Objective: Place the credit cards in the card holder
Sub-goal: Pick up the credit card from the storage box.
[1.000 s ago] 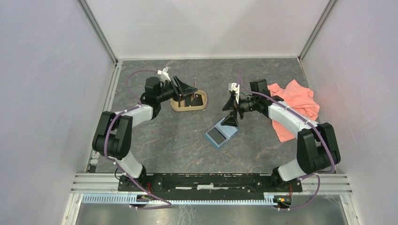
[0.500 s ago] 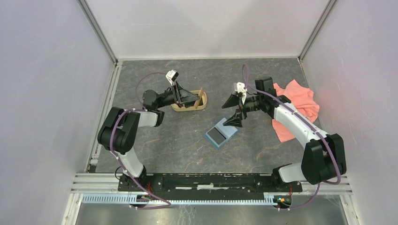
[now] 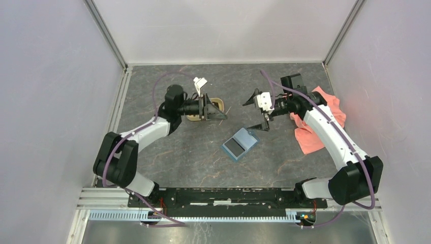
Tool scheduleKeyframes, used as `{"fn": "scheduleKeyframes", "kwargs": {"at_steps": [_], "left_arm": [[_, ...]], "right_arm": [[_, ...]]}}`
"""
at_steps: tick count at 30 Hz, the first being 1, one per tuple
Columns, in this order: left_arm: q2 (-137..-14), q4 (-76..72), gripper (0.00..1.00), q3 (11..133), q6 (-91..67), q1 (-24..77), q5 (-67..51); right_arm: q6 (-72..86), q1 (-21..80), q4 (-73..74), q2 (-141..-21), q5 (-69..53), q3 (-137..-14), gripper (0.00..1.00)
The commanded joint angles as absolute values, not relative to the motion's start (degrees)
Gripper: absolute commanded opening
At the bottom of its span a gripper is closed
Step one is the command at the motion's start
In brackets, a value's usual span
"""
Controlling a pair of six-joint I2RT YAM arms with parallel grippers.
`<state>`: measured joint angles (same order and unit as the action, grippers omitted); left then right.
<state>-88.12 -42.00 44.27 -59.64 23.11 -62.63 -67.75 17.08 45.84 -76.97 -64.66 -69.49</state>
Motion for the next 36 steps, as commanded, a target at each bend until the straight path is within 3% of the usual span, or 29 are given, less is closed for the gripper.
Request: {"fn": "scheduleKeyframes", "kwargs": {"at_steps": [1, 9, 13, 17, 30, 32, 36], "left_arm": [[-83.91, 6.64, 0.41, 55.35, -23.08, 26.11, -56.80], [-85.65, 18.42, 0.40, 60.72, -14.97, 30.30, -55.15], [-86.31, 18.55, 0.40, 61.49, -14.69, 32.15, -55.27], [-86.82, 18.35, 0.40, 61.68, -14.63, 33.03, -56.17], [-87.25, 15.53, 0.39, 61.00, -16.37, 33.79, -59.75], [-87.51, 15.30, 0.39, 61.35, -16.59, 33.97, -59.98], [-87.76, 12.71, 0.45, 61.44, -19.47, 33.96, -59.28]], "right_arm": [[-76.11, 18.10, 53.18, -76.65, -63.23, -75.02, 0.97], [-73.27, 26.19, 50.60, -76.02, -57.15, -75.22, 0.79], [-72.47, 30.26, 48.13, -76.26, -54.61, -72.82, 0.72], [-72.42, 33.42, 44.97, -76.00, -50.38, -69.18, 0.59], [-75.92, 36.08, 40.04, -74.57, -46.32, -61.92, 0.30], [-76.00, 36.50, 39.86, -74.63, -46.32, -62.17, 0.24], [-77.82, 36.97, 41.55, -73.99, -47.52, -62.11, 0.00]]}}
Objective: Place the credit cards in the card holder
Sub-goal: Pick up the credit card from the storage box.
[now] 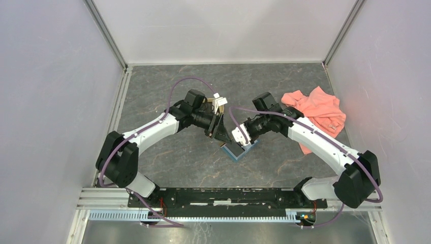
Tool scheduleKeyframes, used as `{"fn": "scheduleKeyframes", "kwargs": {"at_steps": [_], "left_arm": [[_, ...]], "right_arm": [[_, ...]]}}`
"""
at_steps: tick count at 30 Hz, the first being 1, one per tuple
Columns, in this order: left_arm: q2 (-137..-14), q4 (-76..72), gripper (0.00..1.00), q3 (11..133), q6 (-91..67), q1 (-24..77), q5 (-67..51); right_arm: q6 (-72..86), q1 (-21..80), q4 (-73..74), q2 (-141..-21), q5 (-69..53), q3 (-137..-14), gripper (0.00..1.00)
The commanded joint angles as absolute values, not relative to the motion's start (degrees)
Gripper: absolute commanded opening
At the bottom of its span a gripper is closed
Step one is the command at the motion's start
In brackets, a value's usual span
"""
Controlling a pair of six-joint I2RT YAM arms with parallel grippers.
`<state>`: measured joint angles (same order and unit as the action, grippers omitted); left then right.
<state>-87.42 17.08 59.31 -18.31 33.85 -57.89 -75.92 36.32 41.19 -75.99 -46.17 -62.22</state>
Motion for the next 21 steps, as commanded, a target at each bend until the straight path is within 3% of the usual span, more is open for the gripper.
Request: {"fn": "scheduleKeyframes", "kwargs": {"at_steps": [1, 5, 10, 16, 19, 21], "left_arm": [[-87.54, 11.55, 0.51, 61.39, -20.65, 33.93, -58.67], [-83.06, 2.88, 0.76, 58.97, -27.82, 32.40, -55.67], [-69.27, -3.62, 0.96, 53.73, -27.48, 30.34, -42.35], [-51.86, -11.96, 1.00, 44.07, -28.75, 30.32, -21.74], [-43.82, -16.22, 1.00, 36.85, -33.55, 30.33, -9.42], [-39.66, -23.22, 1.00, 30.77, -35.78, 30.33, -8.31]], "right_arm": [[-78.18, 36.93, 41.94, -73.73, -47.63, -61.89, 0.00], [-76.81, 36.95, 43.02, -72.20, -46.39, -59.68, 0.00], [-70.40, 35.89, 41.32, -68.33, -48.77, -53.97, 0.00], [-62.17, 26.07, 37.47, -65.93, -58.09, -52.03, 0.00], [-51.07, 20.46, 31.01, -64.83, -63.76, -50.46, 0.00], [-41.39, 18.09, 23.85, -63.34, -65.48, -48.12, 0.00]]}}
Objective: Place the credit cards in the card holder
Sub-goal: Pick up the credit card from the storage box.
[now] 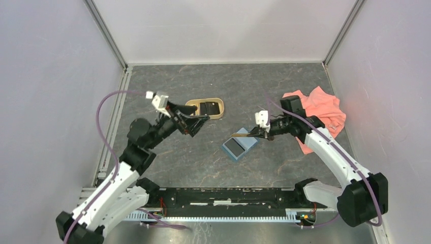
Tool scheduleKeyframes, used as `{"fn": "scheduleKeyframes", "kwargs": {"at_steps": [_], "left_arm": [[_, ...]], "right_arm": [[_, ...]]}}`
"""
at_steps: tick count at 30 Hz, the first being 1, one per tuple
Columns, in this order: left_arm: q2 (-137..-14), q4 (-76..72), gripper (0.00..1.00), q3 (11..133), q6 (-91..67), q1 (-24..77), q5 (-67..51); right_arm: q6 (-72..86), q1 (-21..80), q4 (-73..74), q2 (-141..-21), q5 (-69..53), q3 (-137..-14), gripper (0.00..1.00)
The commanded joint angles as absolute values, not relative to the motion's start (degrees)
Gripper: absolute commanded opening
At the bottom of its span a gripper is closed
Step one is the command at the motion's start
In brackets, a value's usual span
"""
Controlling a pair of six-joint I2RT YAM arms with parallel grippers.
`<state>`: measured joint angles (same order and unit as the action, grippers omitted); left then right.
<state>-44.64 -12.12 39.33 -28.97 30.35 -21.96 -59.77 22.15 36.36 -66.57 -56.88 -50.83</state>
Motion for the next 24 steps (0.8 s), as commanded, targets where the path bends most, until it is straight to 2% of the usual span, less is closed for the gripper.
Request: {"fn": "scheduleKeyframes", "kwargs": {"at_steps": [1, 4, 8, 11, 14, 16, 20, 24], "left_arm": [[-37.80, -27.13, 1.00, 26.62, -37.37, 30.32, -8.52], [-36.51, -35.25, 1.00, 20.80, -39.13, 30.33, -9.12], [-40.10, -40.48, 1.00, 17.40, -49.92, 30.37, -15.29], [-42.44, -43.40, 1.00, 15.29, -55.31, 31.14, -14.64], [-43.38, -49.36, 1.00, 11.84, -56.13, 35.08, -9.20], [-43.86, -51.22, 1.00, 10.22, -54.88, 37.94, -4.05], [-49.60, -59.57, 0.96, 8.10, -55.03, 42.52, 4.99], [-59.52, -70.52, 0.94, 10.09, -54.51, 47.09, 8.14]], "right_arm": [[-35.64, 17.38, 19.13, -62.50, -65.65, -46.69, 0.00], [-24.29, 16.44, 12.10, -62.78, -65.94, -45.88, 0.00], [-13.66, 16.21, 11.05, -67.98, -69.51, -49.76, 0.00], [6.81, 16.19, -3.41, -71.38, -72.20, -46.94, 0.00], [29.38, 16.26, -26.68, -71.13, -69.48, -38.85, 0.00], [39.76, 16.25, -36.65, -71.41, -67.45, -35.39, 0.00], [50.03, 16.20, -46.09, -73.27, -65.90, -33.10, 0.00], [58.30, 16.22, -54.36, -75.47, -65.14, -31.65, 0.00]]}}
